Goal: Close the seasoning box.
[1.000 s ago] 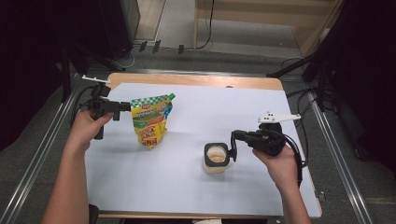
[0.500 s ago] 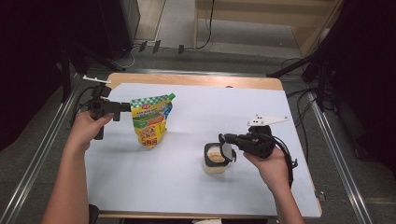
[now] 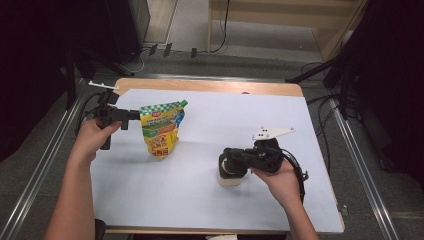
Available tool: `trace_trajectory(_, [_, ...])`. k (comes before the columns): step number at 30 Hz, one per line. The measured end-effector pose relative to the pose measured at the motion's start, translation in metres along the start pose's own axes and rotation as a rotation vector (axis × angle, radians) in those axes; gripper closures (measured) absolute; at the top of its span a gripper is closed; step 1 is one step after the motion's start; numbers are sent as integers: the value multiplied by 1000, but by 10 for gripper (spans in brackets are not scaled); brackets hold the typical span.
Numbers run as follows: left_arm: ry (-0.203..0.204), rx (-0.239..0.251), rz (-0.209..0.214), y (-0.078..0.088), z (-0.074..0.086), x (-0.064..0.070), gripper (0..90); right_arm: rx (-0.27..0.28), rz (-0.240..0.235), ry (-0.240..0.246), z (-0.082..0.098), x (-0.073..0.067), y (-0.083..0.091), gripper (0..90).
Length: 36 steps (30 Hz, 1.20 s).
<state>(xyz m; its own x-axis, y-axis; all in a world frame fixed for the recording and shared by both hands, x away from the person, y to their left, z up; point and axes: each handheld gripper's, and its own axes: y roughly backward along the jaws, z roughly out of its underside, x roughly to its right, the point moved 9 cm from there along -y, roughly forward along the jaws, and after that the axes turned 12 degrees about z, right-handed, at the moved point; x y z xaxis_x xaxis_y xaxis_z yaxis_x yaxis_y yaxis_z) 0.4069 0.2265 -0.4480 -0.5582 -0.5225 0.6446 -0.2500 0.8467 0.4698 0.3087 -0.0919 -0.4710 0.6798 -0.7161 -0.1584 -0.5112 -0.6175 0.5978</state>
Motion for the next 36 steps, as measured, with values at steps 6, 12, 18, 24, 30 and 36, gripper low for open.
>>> trace_trajectory(6, [1,-8,-1,-2,1,-1,348,-36,-15,31,7,-10,-11,900])
trace_trajectory(12, [1,-14,-2,-3,2,-1,348,-64,-32,55,14,-18,-22,900])
trace_trajectory(18, [3,-14,-4,-4,2,-2,348,-60,-34,58,14,-16,-22,900])
trace_trajectory(24, [8,-13,-3,-4,2,-3,348,-53,-26,64,12,-15,-20,839])
trace_trajectory(30, [5,-10,-5,-3,2,-3,348,-7,14,75,6,-6,-13,709])
trace_trajectory(36, [8,-6,-6,-1,2,-4,347,9,22,48,5,3,-10,607])
